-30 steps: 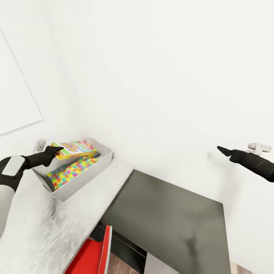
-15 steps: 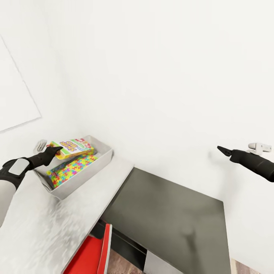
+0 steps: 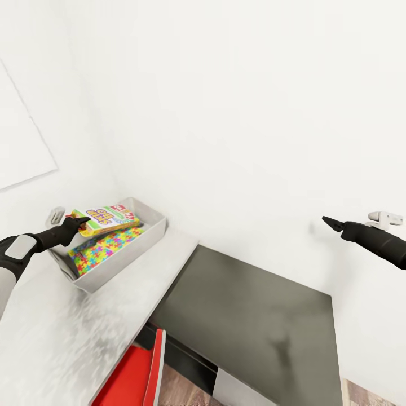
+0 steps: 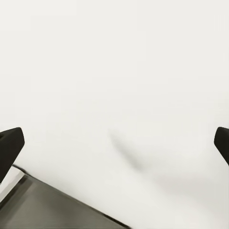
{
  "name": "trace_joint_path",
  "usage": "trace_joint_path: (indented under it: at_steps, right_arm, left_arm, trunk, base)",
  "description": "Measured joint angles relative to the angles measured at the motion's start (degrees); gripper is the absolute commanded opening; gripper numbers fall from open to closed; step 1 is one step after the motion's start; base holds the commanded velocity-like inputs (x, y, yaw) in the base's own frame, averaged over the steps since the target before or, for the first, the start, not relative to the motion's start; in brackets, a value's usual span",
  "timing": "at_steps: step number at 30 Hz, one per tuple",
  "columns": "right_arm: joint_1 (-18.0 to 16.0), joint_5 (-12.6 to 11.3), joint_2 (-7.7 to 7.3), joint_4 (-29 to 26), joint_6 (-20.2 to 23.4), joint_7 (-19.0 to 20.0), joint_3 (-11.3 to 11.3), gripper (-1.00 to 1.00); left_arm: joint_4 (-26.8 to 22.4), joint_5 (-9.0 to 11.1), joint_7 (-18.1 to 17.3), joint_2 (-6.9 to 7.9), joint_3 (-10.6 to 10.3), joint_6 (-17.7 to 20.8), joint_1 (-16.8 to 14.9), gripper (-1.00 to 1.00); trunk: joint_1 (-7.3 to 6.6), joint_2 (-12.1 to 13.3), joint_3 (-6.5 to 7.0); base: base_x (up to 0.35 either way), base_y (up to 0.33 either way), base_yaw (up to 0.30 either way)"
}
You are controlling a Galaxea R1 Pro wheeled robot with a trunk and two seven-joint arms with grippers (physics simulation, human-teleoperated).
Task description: Put all the toys in the child's room - the three board games (two on the bed and one on the table), the two jigsaw puzzles on the table, and the tennis ball on the table - inside the toy box on the table in the child's room.
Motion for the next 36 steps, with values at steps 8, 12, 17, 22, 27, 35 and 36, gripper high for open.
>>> trace_joint_path:
  at_steps: [8,12,17,22,27,35,36]
  right_arm:
    - [-0.02,0.00,-0.11,0.00,0.00,0.01,-0.03,1.00]
    - [-0.07,0.00,-0.15,0.00,0.00,0.02,-0.08,1.00]
    - [-0.09,0.00,-0.16,0.00,0.00,0.02,-0.12,1.00]
    - [-0.09,0.00,-0.16,0.00,0.00,0.04,-0.12,1.00]
    - [-0.04,-0.01,-0.16,0.00,0.04,0.04,-0.17,1.00]
    - [0.04,-0.01,0.21,0.00,0.01,-0.01,-0.02,1.00]
    - [0.06,-0.02,0.32,0.00,0.00,-0.02,0.05,1.00]
  left_arm:
    - [0.10,-0.16,0.07,0.09,-0.04,-0.01,0.05,-1.00]
    - [0.13,-0.15,0.07,0.10,-0.08,-0.05,0.08,-1.00]
    - [0.12,0.05,0.13,0.10,-0.01,0.01,0.08,-1.00]
    - [0.09,0.76,0.02,0.02,0.21,0.28,0.07,-1.00]
    - [0.12,0.16,0.00,0.06,0.08,0.21,0.03,1.00]
    - [-0.77,0.21,-1.18,0.12,0.11,2.38,0.12,1.00]
    - [-0.91,0.20,-1.54,0.19,0.11,2.69,0.20,1.00]
  trunk:
    - [0.00,0.00,-0.72]
    - [0.00,0.00,-1.08]
    - [0.00,0.00,-1.53]
    - [0.00,-0.01,-1.97]
    - [0.00,0.00,-2.33]
    - [0.00,-0.01,-2.37]
    - [0.00,-0.01,-2.37]
  base:
    - [0.000,0.000,0.000]
    - [0.000,0.000,0.000]
    - [0.000,0.000,0.000]
    - [0.000,0.000,0.000]
    - [0.000,0.000,0.000]
    - [0.000,0.000,0.000]
    - [0.000,0.000,0.000]
